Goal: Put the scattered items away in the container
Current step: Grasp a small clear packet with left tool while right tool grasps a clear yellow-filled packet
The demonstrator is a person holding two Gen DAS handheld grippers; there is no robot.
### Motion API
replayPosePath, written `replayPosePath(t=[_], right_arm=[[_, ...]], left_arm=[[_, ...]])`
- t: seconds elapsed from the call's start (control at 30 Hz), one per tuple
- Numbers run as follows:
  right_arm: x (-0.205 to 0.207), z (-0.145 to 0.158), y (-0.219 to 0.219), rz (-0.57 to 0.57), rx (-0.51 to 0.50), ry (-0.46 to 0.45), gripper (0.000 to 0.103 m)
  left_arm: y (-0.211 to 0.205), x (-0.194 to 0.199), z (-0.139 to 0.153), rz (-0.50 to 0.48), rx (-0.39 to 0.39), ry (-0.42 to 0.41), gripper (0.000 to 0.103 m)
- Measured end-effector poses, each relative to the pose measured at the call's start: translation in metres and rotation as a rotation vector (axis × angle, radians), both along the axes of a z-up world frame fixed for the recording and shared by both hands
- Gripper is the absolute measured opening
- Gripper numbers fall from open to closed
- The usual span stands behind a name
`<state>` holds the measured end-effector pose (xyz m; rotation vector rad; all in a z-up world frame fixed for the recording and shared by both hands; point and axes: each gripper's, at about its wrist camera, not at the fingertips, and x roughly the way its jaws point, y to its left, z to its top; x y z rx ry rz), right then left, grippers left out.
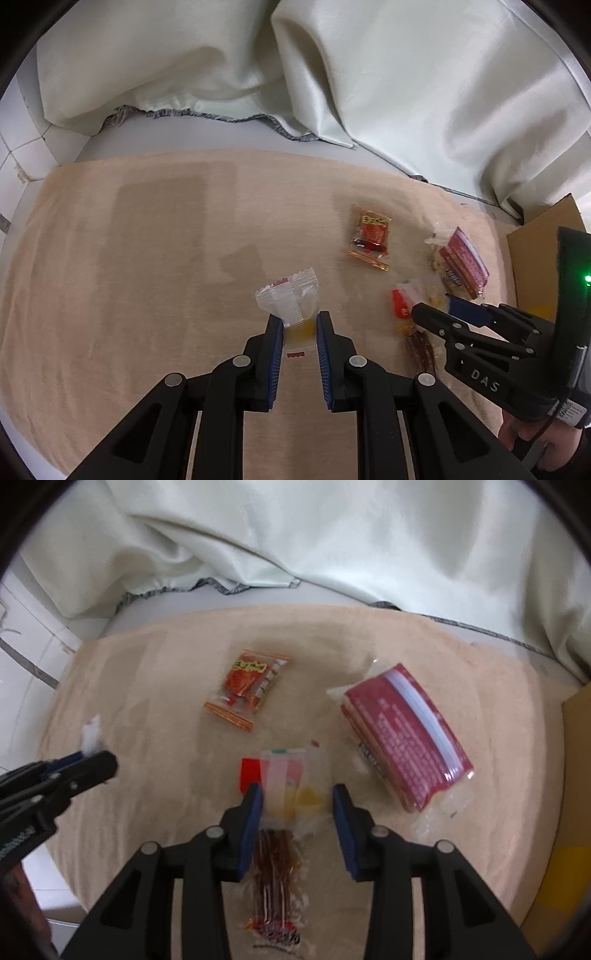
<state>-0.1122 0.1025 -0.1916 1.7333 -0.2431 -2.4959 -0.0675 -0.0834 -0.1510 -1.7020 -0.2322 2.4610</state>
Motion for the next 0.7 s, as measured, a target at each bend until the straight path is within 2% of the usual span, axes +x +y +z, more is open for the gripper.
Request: replayPosePath(t=[0.23, 0.43, 0.47, 0.53, 0.7], right_arm=[[0.0067, 0.0113, 0.0044, -0.013, 0.009, 0.036, 0.045], [0.0015, 0.0052, 0.0031, -0.001, 0.030, 0.037, 0.045], [0.0010, 0.0063, 0.0020, 0.005, 0.039, 0.044, 0.044], [0.0000, 0.0073, 0.0011, 0.013, 0.033, 0.046, 0.021], [-0.0001, 0.0080, 0.0039, 0.011, 0.002, 0.036, 0.021]], left_arm=[[0.0100, 0.0000, -0.0012, -0.018, 0.014, -0.004, 0.019], [0.0105, 0.0031, -0.0017, -0.024, 0.007, -0.005, 0.019], [0.0093, 0.0037, -0.0016, -0.023, 0.007, -0.006, 0.019], [0.0073, 0.0044, -0.0012, -0.018, 0.008, -0.007, 0.019], [0.0064, 0.0051, 0.0007, -0.013, 0.012, -0.002, 0.019]])
